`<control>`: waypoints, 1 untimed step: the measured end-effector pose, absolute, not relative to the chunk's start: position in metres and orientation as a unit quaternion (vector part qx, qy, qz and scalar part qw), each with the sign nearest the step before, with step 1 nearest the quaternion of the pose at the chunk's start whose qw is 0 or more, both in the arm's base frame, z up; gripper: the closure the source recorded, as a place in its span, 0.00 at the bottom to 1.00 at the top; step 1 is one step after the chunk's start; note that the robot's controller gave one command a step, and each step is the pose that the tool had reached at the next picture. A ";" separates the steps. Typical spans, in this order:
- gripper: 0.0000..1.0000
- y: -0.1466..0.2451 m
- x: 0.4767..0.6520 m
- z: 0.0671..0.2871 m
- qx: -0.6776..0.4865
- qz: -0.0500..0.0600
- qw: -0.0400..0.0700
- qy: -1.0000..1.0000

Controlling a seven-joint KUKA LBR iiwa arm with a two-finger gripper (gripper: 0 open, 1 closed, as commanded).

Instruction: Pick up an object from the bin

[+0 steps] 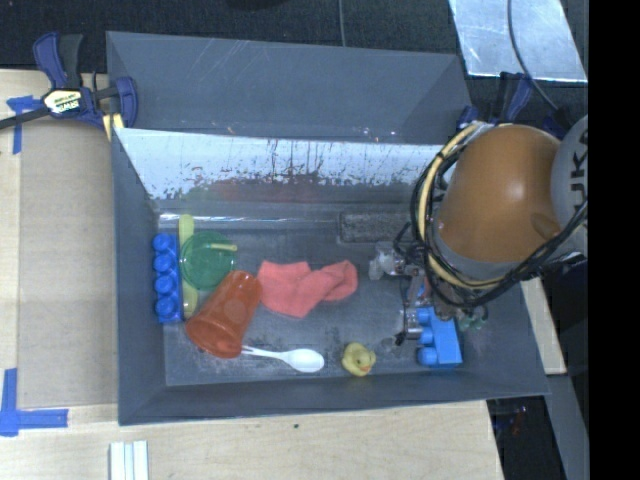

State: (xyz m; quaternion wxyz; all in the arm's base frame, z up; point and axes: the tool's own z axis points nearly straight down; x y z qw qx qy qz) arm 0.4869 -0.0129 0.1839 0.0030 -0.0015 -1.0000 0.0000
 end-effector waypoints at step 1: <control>0.00 -0.013 0.489 0.188 -0.001 0.000 -0.001 -1.000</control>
Offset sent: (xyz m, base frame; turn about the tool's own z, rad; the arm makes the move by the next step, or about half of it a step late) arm 0.0529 0.0363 -0.0350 -0.0144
